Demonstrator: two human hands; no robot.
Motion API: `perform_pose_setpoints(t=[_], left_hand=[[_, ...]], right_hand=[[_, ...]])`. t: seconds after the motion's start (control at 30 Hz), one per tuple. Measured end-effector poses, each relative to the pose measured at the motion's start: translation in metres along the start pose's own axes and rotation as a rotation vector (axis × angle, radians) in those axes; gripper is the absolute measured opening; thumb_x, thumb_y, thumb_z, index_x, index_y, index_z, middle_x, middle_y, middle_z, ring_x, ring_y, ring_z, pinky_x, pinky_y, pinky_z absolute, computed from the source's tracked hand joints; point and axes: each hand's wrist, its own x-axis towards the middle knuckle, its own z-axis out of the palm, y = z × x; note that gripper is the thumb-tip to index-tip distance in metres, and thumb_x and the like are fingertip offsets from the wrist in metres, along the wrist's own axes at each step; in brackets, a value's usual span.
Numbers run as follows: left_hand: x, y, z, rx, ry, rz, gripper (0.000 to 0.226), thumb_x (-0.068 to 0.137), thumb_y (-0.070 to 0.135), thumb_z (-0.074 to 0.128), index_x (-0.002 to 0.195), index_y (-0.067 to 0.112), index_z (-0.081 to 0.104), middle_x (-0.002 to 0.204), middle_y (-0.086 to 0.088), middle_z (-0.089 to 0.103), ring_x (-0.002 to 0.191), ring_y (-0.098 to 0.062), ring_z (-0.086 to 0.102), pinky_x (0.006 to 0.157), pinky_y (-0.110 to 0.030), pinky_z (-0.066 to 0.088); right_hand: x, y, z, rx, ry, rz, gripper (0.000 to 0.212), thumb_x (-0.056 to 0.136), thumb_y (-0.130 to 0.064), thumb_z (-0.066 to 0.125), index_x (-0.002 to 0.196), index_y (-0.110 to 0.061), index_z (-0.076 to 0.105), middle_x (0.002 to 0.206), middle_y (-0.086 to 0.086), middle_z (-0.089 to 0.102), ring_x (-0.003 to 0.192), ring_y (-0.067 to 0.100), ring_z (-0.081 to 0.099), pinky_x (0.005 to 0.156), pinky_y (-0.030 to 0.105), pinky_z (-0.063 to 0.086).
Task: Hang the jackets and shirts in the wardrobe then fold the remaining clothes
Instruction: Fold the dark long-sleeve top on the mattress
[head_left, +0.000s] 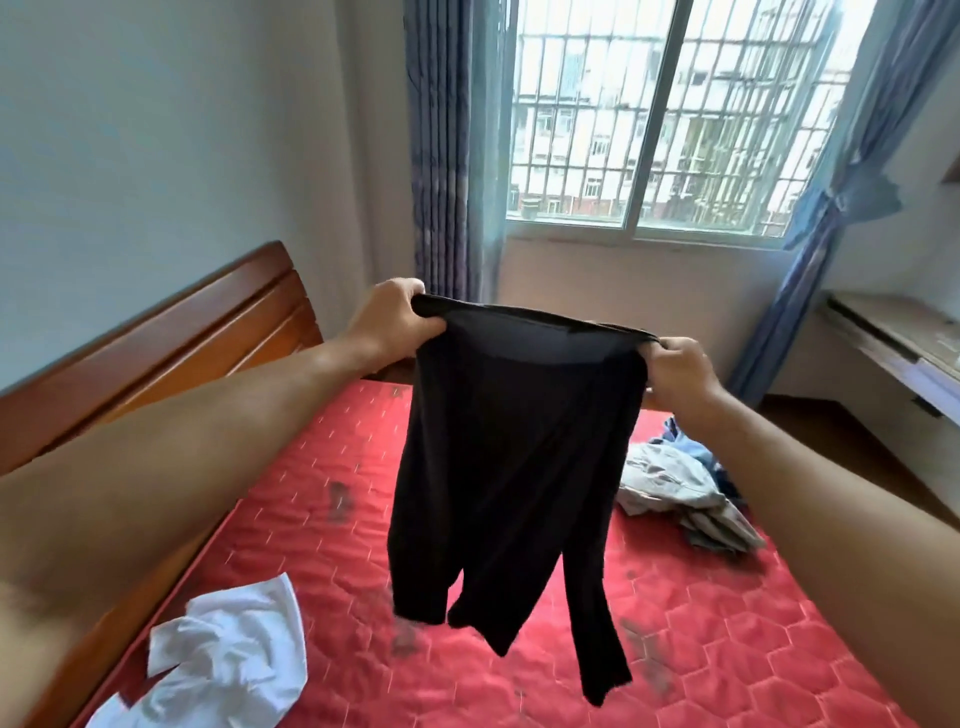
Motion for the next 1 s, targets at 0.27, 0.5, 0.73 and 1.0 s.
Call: perform_pose_setpoints(t=[0.27, 0.5, 0.73, 1.0], left_hand=[[-0.008, 0.034, -0.014, -0.028, 0.07, -0.09, 0.008, 0.081, -0.004, 0.061, 0.077, -0.003, 0.054, 0.063, -0.004, 0.047, 0.056, -0.014, 0.043, 0.046, -0.022, 0.034], [-0.02, 0.025, -0.046, 0.215, -0.157, 0.009, 0.032, 0.08, -0.013, 0.05, 0.069, 0.016, 0.049, 0.063, -0.001, 0.048, 0.058, -0.013, 0.046, 0.056, -0.029, 0.036], [-0.021, 0.021, -0.06, 0.279, -0.241, 0.096, 0.036, 0.085, -0.013, 0.047, 0.097, 0.02, 0.055, 0.082, -0.003, 0.059, 0.077, -0.017, 0.059, 0.061, -0.028, 0.043], [-0.036, -0.015, -0.062, 0.41, -0.079, 0.19, 0.032, 0.088, 0.003, 0.056, 0.117, 0.014, 0.057, 0.097, -0.01, 0.059, 0.085, -0.028, 0.058, 0.075, -0.035, 0.045]], right_hand=[[0.007, -0.013, -0.015, 0.143, -0.123, -0.11, 0.049, 0.071, -0.055, 0.075, 0.07, -0.009, 0.058, 0.066, 0.008, 0.049, 0.063, 0.022, 0.047, 0.059, 0.043, 0.042], [-0.012, -0.032, -0.034, 0.235, -0.299, -0.106, 0.029, 0.095, -0.018, 0.052, 0.067, -0.019, 0.049, 0.051, -0.004, 0.044, 0.043, 0.01, 0.045, 0.044, 0.019, 0.035], [-0.036, -0.036, -0.042, 0.004, -0.168, -0.213, 0.019, 0.073, -0.023, 0.047, 0.071, -0.005, 0.048, 0.068, 0.009, 0.032, 0.059, 0.021, 0.031, 0.055, 0.035, 0.023], [-0.051, -0.016, -0.049, -0.604, -0.027, -0.365, 0.017, 0.097, -0.015, 0.061, 0.114, -0.014, 0.065, 0.097, 0.006, 0.065, 0.091, 0.026, 0.06, 0.084, 0.035, 0.05]])
